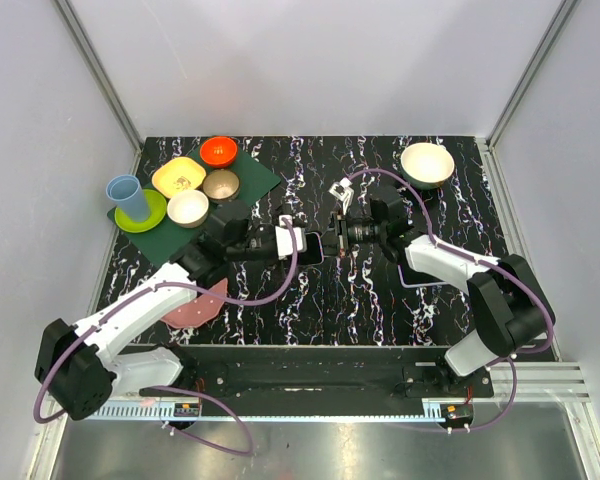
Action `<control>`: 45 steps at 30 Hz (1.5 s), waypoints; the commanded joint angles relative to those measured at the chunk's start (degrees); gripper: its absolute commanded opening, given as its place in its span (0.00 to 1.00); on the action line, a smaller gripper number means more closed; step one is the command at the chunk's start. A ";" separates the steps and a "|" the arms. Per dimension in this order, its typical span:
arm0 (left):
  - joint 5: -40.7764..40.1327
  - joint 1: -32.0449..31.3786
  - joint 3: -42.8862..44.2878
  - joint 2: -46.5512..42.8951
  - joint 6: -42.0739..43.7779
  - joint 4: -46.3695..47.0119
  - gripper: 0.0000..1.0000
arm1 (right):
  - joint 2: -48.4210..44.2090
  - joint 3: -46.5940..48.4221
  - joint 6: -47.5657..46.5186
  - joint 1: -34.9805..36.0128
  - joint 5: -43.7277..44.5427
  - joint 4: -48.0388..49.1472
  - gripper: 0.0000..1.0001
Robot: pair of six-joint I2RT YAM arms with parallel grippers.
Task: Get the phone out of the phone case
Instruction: Remove the phone case from the phone.
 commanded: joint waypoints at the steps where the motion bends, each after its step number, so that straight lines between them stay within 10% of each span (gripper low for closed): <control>1: -6.36 -2.14 -0.80 -0.24 6.14 2.00 0.99 | -1.50 3.26 -0.04 -0.39 -2.71 2.41 0.00; 23: -18.14 -8.12 -4.75 2.23 10.10 7.80 0.98 | -2.02 3.00 1.54 -1.18 -2.98 3.81 0.00; 45: -17.70 -9.26 -4.41 3.90 9.83 7.90 0.62 | -2.20 2.21 2.78 -1.70 -2.19 5.48 0.00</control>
